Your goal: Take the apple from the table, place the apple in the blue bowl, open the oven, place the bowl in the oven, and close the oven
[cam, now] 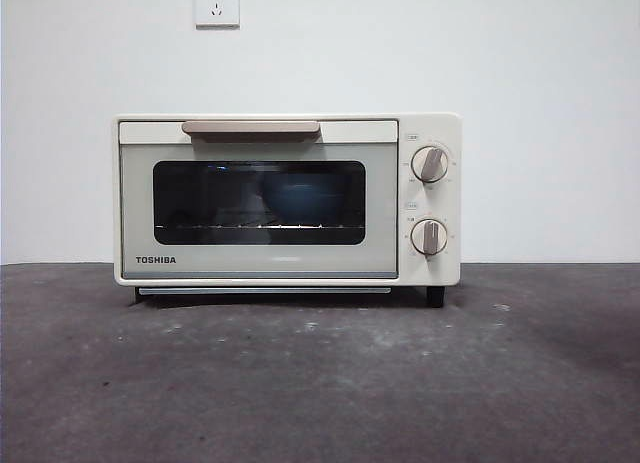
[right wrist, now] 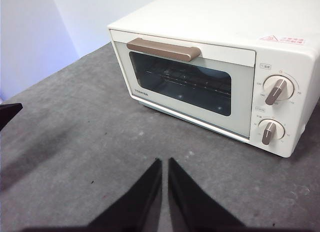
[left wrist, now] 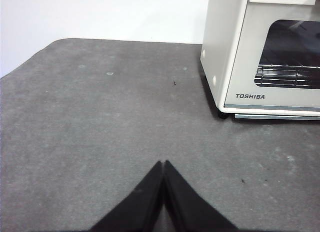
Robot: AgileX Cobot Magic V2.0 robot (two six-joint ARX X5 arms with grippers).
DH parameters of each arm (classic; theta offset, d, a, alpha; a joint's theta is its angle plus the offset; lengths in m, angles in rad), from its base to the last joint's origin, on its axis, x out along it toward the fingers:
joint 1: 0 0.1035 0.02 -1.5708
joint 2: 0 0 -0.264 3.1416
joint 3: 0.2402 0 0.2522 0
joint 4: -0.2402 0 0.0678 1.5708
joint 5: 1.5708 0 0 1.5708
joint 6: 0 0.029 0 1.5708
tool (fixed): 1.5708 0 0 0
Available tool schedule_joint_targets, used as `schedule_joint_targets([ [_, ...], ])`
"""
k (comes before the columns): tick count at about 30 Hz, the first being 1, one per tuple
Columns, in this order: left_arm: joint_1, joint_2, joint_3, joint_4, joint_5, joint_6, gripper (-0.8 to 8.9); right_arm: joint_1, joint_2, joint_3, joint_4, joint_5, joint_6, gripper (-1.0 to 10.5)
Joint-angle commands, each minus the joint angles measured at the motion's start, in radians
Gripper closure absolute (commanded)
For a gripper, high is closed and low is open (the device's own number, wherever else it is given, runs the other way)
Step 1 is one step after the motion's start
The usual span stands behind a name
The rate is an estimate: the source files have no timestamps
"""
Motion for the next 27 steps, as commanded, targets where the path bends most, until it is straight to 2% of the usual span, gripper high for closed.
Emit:
schedule_joint_targets([
  [1,0.002,-0.002,-0.024,-0.002,0.000,-0.007,8.06,0.010,0.002,0.002,0.010,0.004,-0.005,9.4],
  [3,0.002,-0.002,-0.024,-0.002,0.000,-0.007,8.06,0.010,0.002,0.002,0.011,0.007,-0.025,9.4],
  [5,0.002,-0.002,-0.024,-0.002,0.000,-0.007,8.06,-0.003,-0.003,0.002,0.015,0.045,-0.066,9.4],
  [8,0.002,-0.002,-0.024,-0.002,0.000,-0.007,8.06,-0.085,-0.045,0.000,0.018,0.085,-0.146,9.4],
  [11,0.002,-0.002,-0.024,-0.002,0.000,-0.007,8.06,-0.212,-0.066,-0.007,0.036,0.004,-0.179,9.4],
  [14,0.002,-0.002,-0.024,-0.002,0.000,-0.007,8.06,-0.385,-0.106,-0.030,0.059,-0.071,-0.211,9.4],
  [17,0.002,-0.002,-0.024,-0.002,0.000,-0.007,8.06,-0.532,-0.163,-0.070,0.097,-0.093,-0.245,9.4],
  [20,0.002,-0.002,-0.024,-0.002,0.000,-0.007,8.06,-0.654,-0.238,-0.148,0.186,-0.093,-0.248,9.4],
  [24,0.002,-0.002,-0.024,-0.002,0.000,-0.007,8.06,-0.749,-0.340,-0.282,0.315,-0.085,-0.248,9.4],
  [27,0.002,-0.002,-0.024,-0.002,0.000,-0.007,8.06,-0.784,-0.414,-0.385,0.379,-0.080,-0.247,9.4],
])
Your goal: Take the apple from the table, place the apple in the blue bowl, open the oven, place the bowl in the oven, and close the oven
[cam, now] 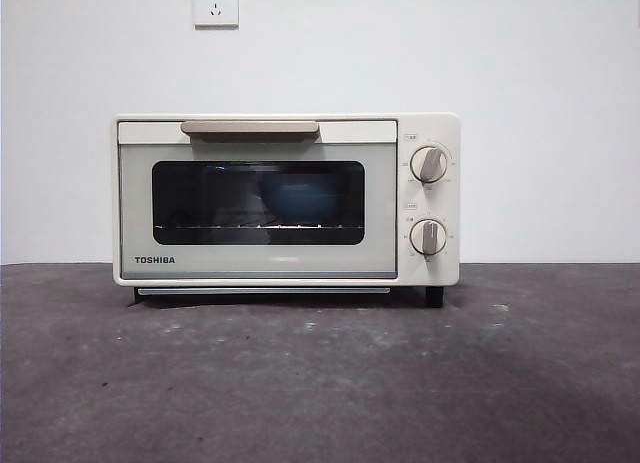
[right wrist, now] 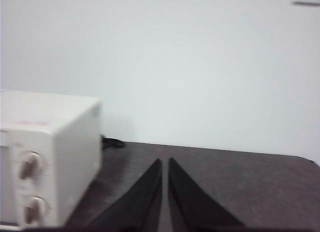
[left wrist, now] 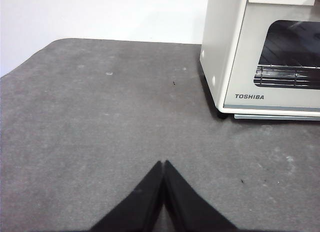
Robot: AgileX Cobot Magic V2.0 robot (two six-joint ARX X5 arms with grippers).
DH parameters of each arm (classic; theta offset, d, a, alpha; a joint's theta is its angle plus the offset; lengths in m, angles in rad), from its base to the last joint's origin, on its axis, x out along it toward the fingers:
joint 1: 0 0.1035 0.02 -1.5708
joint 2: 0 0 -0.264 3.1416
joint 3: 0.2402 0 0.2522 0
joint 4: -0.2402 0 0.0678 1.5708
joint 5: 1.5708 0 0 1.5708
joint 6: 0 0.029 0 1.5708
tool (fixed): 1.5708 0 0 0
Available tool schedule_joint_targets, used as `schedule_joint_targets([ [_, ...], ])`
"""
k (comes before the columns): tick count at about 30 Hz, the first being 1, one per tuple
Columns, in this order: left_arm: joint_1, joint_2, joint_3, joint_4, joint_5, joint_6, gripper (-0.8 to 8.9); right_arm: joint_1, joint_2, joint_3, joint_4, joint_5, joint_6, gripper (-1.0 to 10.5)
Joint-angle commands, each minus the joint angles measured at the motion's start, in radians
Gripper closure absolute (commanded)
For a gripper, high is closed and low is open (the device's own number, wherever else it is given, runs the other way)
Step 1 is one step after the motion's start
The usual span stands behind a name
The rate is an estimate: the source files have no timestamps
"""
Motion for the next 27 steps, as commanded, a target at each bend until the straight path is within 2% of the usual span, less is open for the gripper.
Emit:
schedule_joint_targets([
  [1,0.002,-0.002,-0.024,-0.002,0.001,-0.006,8.06,-0.017,-0.052,-0.082,0.037,0.002,-0.010,9.4],
  [12,0.002,-0.002,-0.024,-0.002,0.001,-0.006,8.06,-0.019,-0.193,-0.269,0.020,0.000,0.018,9.4],
  [24,0.002,-0.002,-0.024,-0.002,0.000,-0.006,8.06,-0.018,-0.202,-0.277,-0.252,0.000,0.023,9.4],
  [27,0.002,-0.002,-0.024,-0.002,0.000,-0.006,8.06,-0.017,-0.202,-0.277,-0.245,0.001,0.039,9.4],
])
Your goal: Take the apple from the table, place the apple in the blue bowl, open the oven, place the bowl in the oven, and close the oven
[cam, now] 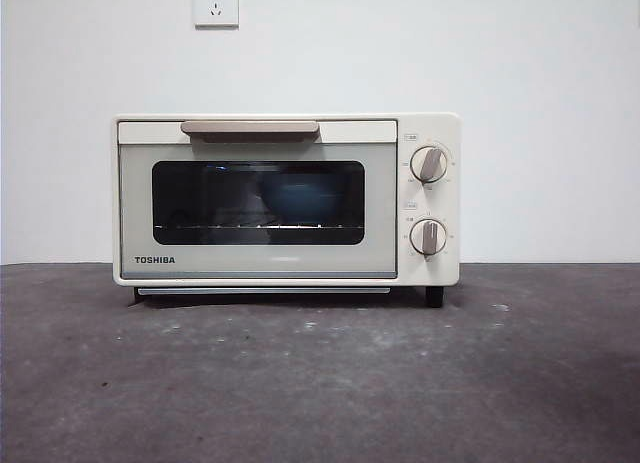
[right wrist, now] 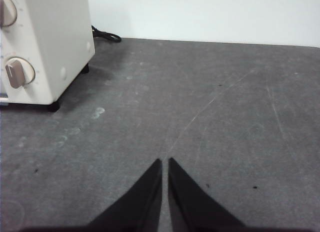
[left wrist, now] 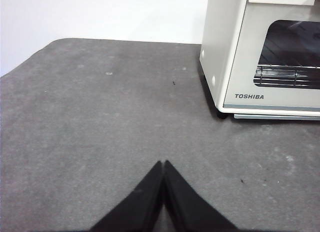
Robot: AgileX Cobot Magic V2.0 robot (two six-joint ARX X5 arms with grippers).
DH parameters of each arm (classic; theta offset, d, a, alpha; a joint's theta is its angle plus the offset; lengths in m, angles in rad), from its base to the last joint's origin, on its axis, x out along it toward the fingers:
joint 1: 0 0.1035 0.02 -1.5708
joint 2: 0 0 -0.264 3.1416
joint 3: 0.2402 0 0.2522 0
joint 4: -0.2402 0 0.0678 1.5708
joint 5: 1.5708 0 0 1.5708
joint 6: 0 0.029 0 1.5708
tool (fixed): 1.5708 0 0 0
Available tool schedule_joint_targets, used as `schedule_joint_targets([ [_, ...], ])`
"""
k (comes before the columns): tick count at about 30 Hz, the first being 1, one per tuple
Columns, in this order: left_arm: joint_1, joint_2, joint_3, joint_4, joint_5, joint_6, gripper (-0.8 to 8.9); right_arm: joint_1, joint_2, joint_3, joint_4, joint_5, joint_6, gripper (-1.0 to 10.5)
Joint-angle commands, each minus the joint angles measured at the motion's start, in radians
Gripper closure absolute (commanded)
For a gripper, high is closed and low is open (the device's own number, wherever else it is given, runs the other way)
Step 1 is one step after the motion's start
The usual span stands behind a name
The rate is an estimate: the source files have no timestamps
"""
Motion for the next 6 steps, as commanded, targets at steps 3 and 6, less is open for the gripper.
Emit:
schedule_joint_targets([
  [3,0.002,-0.002,-0.024,-0.002,0.000,-0.006,8.06,0.000,-0.003,-0.006,0.005,-0.001,0.029,9.4],
  [6,0.002,-0.002,-0.024,-0.002,0.000,-0.006,8.06,-0.001,-0.003,-0.006,0.010,-0.001,0.029,9.4],
])
